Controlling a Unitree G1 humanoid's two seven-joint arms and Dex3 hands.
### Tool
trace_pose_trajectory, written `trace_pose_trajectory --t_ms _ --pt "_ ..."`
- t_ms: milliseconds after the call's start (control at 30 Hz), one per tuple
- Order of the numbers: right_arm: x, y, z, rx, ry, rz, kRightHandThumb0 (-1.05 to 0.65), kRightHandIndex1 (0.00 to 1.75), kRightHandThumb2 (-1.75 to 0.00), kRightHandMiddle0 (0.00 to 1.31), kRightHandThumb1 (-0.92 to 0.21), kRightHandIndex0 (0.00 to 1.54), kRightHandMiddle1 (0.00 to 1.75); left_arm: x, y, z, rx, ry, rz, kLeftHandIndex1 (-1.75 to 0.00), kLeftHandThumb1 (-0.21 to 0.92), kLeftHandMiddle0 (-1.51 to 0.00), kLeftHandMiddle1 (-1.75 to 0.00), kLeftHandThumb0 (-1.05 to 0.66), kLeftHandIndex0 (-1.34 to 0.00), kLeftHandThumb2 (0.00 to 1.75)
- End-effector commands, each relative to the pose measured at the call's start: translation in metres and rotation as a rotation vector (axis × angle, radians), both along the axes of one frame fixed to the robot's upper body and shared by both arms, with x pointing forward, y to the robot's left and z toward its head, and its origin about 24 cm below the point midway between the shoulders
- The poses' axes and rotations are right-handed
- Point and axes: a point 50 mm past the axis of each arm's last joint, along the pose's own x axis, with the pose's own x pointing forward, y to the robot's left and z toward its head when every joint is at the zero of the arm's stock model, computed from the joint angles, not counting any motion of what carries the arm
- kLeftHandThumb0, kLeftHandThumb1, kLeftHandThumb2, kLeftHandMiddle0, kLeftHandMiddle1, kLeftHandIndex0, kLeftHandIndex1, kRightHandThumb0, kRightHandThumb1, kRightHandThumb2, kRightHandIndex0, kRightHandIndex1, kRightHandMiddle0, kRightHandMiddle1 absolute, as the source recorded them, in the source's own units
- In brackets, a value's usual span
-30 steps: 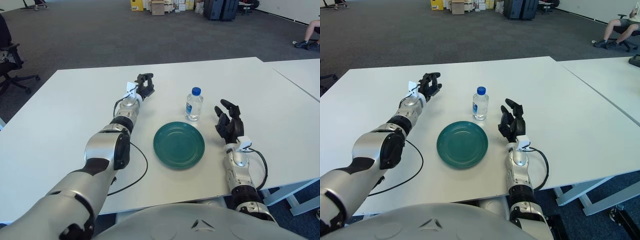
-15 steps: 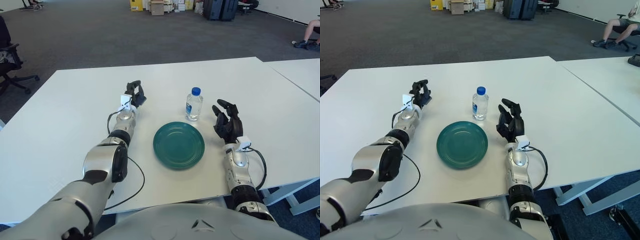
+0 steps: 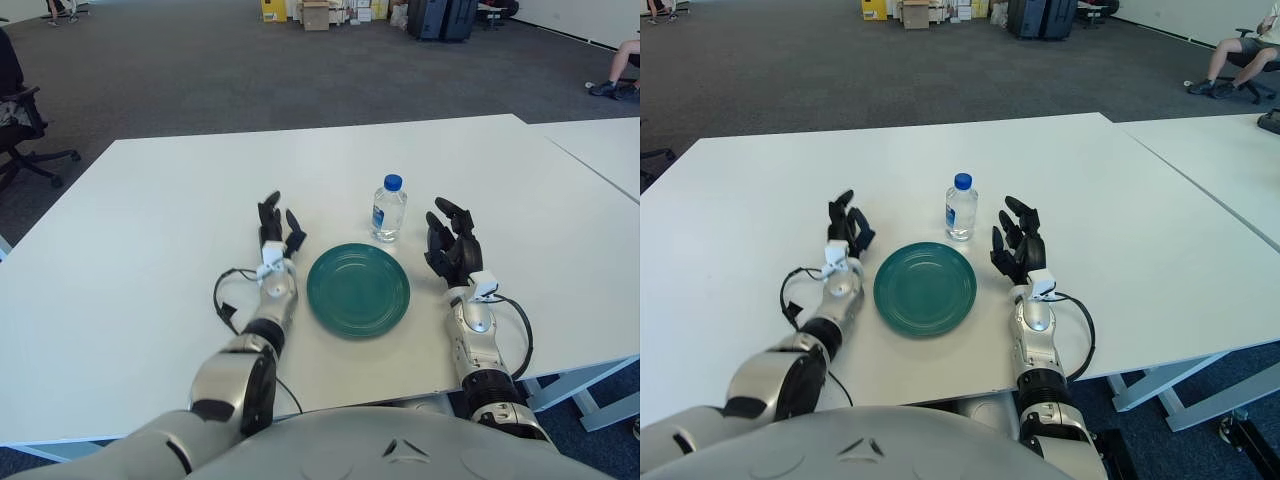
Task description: Put the bottle into the plate.
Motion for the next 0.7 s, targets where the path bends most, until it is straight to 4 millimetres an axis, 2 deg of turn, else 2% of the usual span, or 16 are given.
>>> trace_pose_trajectory --t_ms 0,167,433,567,667 --pt "-0.004 -0.003 -0.014 0.007 0.075 -0.002 -0.6 0.0 -0.48 0.0 -0.82 0.26 0.59 -0.009 -0.003 -0.006 0.032 0.01 -0.044 -1.05 0.92 -0.5 -0.14 -0.84 -0.16 1.0" --pt "0.007 -0.005 -0.011 -0.019 0.082 0.024 -0.65 0.0 -0.41 0.0 -0.83 0.21 0.5 -0.014 -0.011 -0.007 0.052 -0.01 -0.092 -1.09 0.92 -0.57 -0.17 -0.81 -0.22 1.0" --pt "0.042 -0.008 0.0 -0.099 0.106 0.077 -0.78 0.0 -0.26 0.0 -0.86 0.1 0.25 -0.021 -0.015 -0.011 0.05 -0.005 -0.146 -1.12 0.92 -0.67 -0.25 -0.81 -0.29 1.03" --pt "0.057 -0.006 0.004 -0.196 0.128 0.095 -0.9 0.0 -0.18 0.0 -0.89 0.03 0.08 -0.02 -0.011 -0.012 0.06 -0.01 -0.173 -1.11 0.92 -0.68 -0.29 -0.83 -0.34 1.04" --pt "0.065 0.002 0.006 -0.243 0.144 0.106 -0.96 0.0 -0.15 0.0 -0.9 0.01 0.03 -0.02 -0.008 -0.012 0.069 -0.014 -0.174 -1.1 0.92 -0.68 -0.3 -0.84 -0.36 1.04"
